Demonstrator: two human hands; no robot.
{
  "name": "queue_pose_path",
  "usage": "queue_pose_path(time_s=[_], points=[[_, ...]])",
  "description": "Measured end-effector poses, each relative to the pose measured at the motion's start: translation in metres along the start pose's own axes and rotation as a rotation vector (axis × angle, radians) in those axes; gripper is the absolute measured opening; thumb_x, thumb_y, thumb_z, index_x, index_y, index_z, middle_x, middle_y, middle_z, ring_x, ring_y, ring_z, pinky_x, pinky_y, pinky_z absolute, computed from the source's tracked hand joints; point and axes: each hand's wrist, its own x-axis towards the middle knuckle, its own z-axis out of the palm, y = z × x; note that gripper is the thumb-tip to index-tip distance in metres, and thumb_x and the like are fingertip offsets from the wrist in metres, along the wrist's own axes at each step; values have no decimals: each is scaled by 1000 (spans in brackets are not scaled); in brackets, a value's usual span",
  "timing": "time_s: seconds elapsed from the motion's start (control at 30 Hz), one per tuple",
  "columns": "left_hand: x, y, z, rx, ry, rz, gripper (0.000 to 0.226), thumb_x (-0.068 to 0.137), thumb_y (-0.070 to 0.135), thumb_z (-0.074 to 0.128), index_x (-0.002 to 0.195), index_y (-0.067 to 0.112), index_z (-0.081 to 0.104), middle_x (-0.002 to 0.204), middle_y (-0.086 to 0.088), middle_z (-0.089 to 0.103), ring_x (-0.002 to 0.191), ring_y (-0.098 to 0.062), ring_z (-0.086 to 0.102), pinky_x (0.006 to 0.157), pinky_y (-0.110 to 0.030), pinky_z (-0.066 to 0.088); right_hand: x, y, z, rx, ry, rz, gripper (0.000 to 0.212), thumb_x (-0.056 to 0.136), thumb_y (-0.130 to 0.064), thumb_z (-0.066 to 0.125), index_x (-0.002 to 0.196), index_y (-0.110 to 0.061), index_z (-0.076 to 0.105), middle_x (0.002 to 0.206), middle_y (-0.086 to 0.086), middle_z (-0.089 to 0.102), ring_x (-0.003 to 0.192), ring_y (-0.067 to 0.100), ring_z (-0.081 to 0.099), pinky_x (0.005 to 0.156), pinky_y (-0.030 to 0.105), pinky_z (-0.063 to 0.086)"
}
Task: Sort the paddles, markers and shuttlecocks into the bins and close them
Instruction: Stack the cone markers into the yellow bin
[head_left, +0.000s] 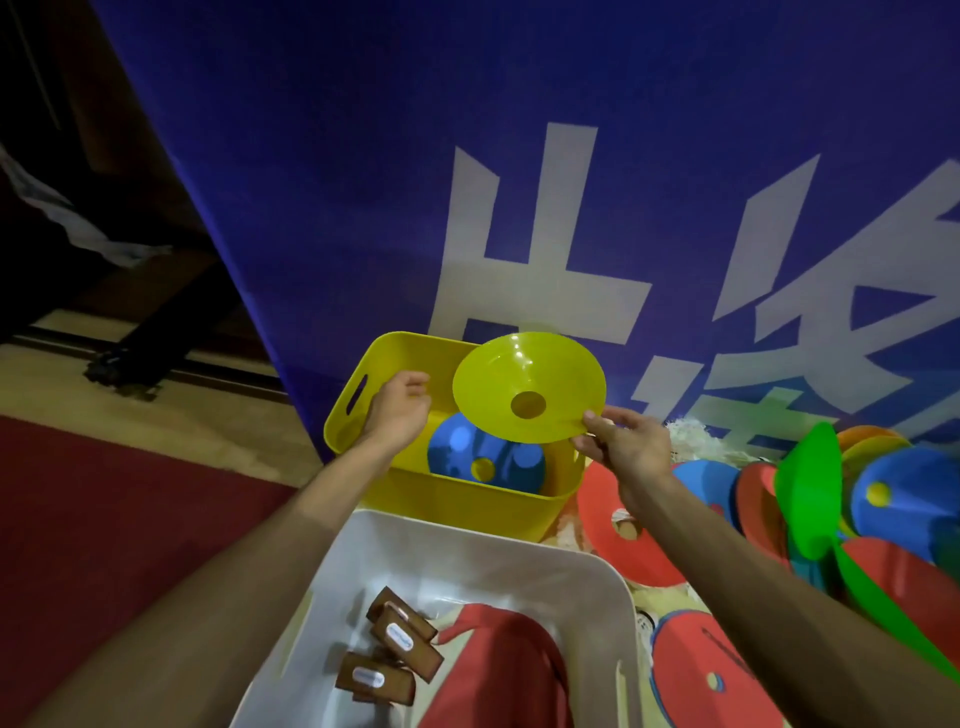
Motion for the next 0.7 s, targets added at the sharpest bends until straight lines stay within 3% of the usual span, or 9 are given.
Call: queue_pose_path(time_s=[0.1,0.23,0.37,0.47,0.6,0.7], points=[[-7,7,0,-15,13,62,32,91,0,50,120,12,59,120,-9,62,108,-25,60,95,-42,50,-1,8,4,-85,-57,33,22,88,-6,65,106,1,56,79,16,65,45,17,66,48,25,57],[-21,21,15,-21,-14,130,28,89,0,52,106,20,62,107,-1,65,103,-21,62,93,-38,51,0,11,-12,-169,-9,39,7,92,-5,58,96,-1,61,78,13,66,47,19,66,46,27,55],[-40,41,49,9,-91,197,25,88,1,55,100,21,64,103,0,67,85,-14,61,81,-25,48,9,8,-53,-260,35,38,10,91,-5,58,98,-3,64,79,11,68,56,23,66,51,30,56],[-55,56,79,-5,-161,226,23,88,1,57,96,21,66,103,-4,70,89,-17,66,82,-31,51,18,12,-94,-291,82,77,13,86,-2,64,99,-2,63,78,13,67,57,25,65,56,37,56],[-69,66,113,50,-215,250,25,87,-3,55,97,17,67,99,-3,70,92,-20,65,86,-32,50,31,31,-145,-436,140,99,20,83,-11,70,100,-1,65,69,17,66,48,23,58,42,25,49],[-77,69,137,80,-240,237,32,85,-6,54,86,24,65,89,5,68,89,-22,66,83,-32,50,34,50,-178,-605,151,67,20,80,-22,73,87,-4,68,73,16,69,49,22,60,53,34,56]])
